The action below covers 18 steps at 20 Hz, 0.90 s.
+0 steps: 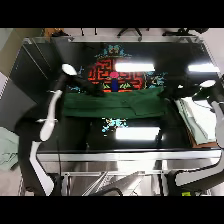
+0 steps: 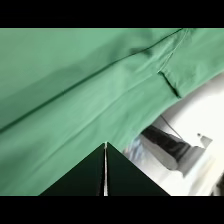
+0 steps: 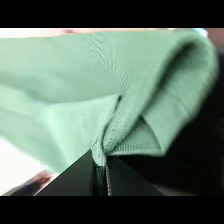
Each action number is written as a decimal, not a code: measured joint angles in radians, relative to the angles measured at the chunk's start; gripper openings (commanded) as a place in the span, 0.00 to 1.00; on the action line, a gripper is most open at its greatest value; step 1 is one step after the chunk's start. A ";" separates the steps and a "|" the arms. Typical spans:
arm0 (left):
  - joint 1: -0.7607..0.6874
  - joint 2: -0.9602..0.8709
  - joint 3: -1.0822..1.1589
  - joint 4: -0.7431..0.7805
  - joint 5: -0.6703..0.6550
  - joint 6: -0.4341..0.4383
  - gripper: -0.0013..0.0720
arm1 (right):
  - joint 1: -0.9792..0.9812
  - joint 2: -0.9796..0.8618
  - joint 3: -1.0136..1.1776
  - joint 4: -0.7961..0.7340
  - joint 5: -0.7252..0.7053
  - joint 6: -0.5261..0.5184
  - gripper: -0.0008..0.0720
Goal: Fold the shirts.
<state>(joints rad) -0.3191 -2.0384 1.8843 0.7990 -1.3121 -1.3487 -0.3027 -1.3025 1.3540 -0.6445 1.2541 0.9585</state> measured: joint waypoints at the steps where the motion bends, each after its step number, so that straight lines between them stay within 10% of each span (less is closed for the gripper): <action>1: -0.050 -0.022 0.000 -0.002 0.049 0.000 0.03 | 0.000 0.029 0.033 0.006 0.039 0.019 0.04; 10: -0.324 -0.214 0.146 -0.015 0.299 -0.077 0.03 | 0.004 0.136 0.341 0.021 0.311 0.145 0.04; 18: -0.152 0.050 0.136 -0.116 0.075 0.028 0.03 | 0.090 0.135 0.372 0.043 0.304 0.176 0.04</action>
<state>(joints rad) -0.4713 -1.9881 2.0201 0.6834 -1.2373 -1.3209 -0.2131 -1.1675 1.7260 -0.6018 1.5578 1.1343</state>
